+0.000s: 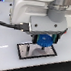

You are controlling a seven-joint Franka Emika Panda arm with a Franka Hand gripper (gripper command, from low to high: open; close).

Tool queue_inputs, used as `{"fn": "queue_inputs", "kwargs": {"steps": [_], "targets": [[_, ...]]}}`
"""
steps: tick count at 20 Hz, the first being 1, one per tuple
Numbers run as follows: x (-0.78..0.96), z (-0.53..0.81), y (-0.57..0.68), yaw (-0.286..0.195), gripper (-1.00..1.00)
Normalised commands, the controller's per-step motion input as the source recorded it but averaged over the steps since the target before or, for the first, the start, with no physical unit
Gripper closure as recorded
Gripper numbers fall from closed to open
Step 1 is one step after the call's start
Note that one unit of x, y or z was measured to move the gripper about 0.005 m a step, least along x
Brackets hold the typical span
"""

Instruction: Insert the blue gear onto the right peg, followed by the red gear

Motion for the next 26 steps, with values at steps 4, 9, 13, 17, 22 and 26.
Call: {"fn": "queue_inputs", "kwargs": {"steps": [4,9,13,17,22,26], "targets": [[0.41,-0.01,0.0,0.0,1.0],[0.29,0.11,0.0,0.0,1.0],[0.41,0.34,-0.06,0.0,1.0],[0.31,0.16,-0.09,0.0,1.0],[0.38,0.05,0.0,0.0,1.0],[0.33,0.02,0.01,0.0,1.0]]}}
